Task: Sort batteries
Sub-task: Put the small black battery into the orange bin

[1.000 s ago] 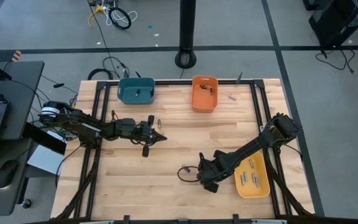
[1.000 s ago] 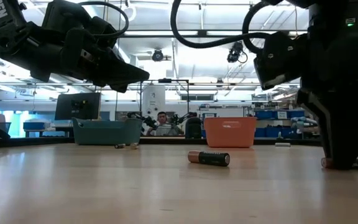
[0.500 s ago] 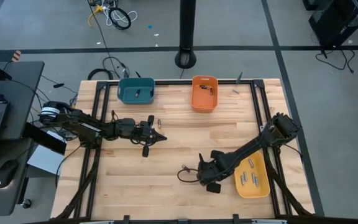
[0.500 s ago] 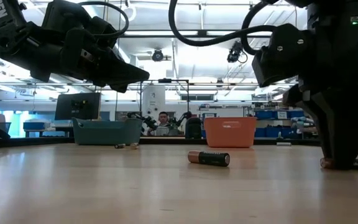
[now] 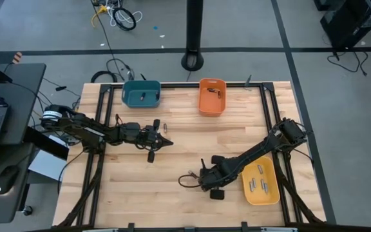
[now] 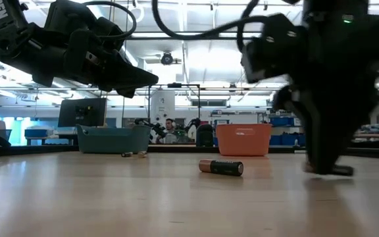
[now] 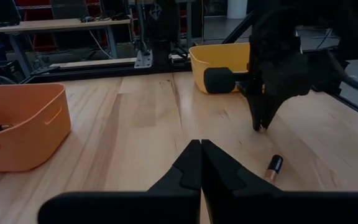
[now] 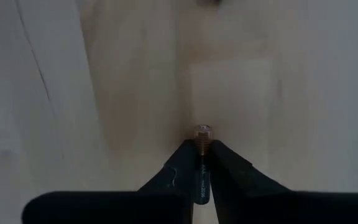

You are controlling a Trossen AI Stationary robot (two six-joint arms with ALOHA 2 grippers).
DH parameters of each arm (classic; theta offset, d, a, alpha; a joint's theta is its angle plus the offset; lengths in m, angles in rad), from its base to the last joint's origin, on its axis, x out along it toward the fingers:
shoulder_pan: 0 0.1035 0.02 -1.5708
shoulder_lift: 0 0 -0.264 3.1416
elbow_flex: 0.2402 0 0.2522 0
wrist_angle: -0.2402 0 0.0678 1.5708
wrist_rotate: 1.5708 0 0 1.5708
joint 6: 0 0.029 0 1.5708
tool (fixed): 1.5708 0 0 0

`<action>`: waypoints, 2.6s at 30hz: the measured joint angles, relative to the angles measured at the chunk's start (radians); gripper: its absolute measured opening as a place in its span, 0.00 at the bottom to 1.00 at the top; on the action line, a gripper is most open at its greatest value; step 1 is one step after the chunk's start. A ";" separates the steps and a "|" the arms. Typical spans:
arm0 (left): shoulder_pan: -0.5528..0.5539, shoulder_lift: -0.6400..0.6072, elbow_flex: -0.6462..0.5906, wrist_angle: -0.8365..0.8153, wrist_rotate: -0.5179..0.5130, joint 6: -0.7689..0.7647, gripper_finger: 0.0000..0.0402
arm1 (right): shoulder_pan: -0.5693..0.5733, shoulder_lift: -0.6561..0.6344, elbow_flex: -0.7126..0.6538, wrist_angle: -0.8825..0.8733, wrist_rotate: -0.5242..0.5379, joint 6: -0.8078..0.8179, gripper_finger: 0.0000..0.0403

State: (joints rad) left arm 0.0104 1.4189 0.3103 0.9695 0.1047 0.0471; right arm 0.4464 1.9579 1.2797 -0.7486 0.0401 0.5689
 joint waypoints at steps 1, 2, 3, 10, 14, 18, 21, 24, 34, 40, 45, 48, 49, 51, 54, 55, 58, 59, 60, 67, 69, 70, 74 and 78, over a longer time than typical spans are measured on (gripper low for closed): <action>0.000 0.000 0.000 0.002 0.000 0.000 0.02 | -0.001 0.000 0.005 -0.002 0.006 -0.003 0.10; 0.000 0.000 0.000 0.006 0.000 0.000 0.03 | -0.002 0.000 0.009 -0.013 0.017 -0.006 0.10; 0.000 0.000 0.000 0.007 0.000 0.000 0.03 | -0.002 0.000 0.012 -0.014 0.027 -0.011 0.10; 0.000 0.000 0.000 0.009 0.000 -0.007 0.03 | 0.000 -0.017 0.049 -0.015 0.102 -0.050 0.10; 0.000 0.000 0.000 0.039 0.000 -0.013 0.03 | -0.003 -0.059 0.058 -0.003 0.174 -0.068 0.10; 0.000 0.000 0.000 0.094 0.000 -0.031 0.03 | -0.005 -0.123 0.059 0.020 0.295 -0.084 0.10; 0.000 0.000 0.000 0.134 0.000 -0.035 0.03 | -0.005 -0.177 0.059 0.086 0.412 -0.124 0.10; 0.000 0.000 0.007 0.158 0.009 -0.058 0.03 | -0.007 -0.223 0.059 0.190 0.497 -0.203 0.10; -0.044 0.000 0.107 0.165 0.073 -0.052 0.15 | -0.058 -0.266 0.059 0.575 0.540 -0.472 0.10; -0.066 0.000 0.124 0.162 0.069 -0.050 0.29 | -0.089 -0.274 0.059 0.643 0.542 -0.563 0.10; -0.057 0.000 0.124 0.106 -0.002 -0.034 0.33 | -0.184 -0.331 0.061 0.474 0.578 -0.552 0.10; -0.047 0.000 0.124 0.077 -0.021 -0.024 0.34 | -0.286 -0.353 0.061 0.338 0.552 -0.524 0.10; -0.042 0.000 0.124 0.070 -0.025 -0.023 0.34 | -0.323 -0.356 0.061 0.302 0.532 -0.523 0.10; -0.031 0.000 0.124 0.065 -0.027 -0.022 0.34 | -0.401 -0.357 0.060 0.241 0.484 -0.538 0.10; -0.006 0.000 0.124 0.056 -0.027 -0.021 0.34 | -0.521 -0.357 0.060 0.195 0.386 -0.600 0.10; 0.005 0.000 0.124 0.043 -0.027 -0.021 0.34 | -0.560 -0.357 0.060 0.190 0.355 -0.625 0.10; 0.050 0.000 0.124 0.006 -0.026 -0.021 0.34 | -0.682 -0.357 0.060 0.172 0.270 -0.696 0.10; 0.068 0.000 0.124 -0.007 -0.025 -0.020 0.34 | -0.724 -0.357 0.060 0.163 0.235 -0.716 0.10; 0.088 0.000 0.124 -0.018 -0.025 -0.018 0.34 | -0.767 -0.356 0.060 0.150 0.195 -0.731 0.10; 0.210 0.001 0.124 -0.020 0.077 -0.002 0.34 | -1.005 -0.235 0.060 0.116 0.026 -0.806 0.10; 0.233 0.001 0.124 -0.022 0.090 0.003 0.34 | -1.039 -0.181 0.060 0.113 0.009 -0.812 0.10; 0.240 0.001 0.124 -0.023 0.091 0.004 0.34 | -1.052 -0.157 0.060 0.113 0.007 -0.816 0.10; 0.269 0.001 0.124 -0.024 0.092 0.024 0.34 | -1.090 -0.078 0.059 0.119 -0.027 -0.826 0.10; 0.293 0.001 0.124 -0.026 0.099 0.030 0.34 | -1.110 -0.015 0.059 0.118 -0.042 -0.810 0.10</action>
State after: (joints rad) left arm 0.3033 1.4200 0.4339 0.9440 0.2041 0.0772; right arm -0.6633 1.9430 1.3392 -0.6308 -0.0015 -0.2406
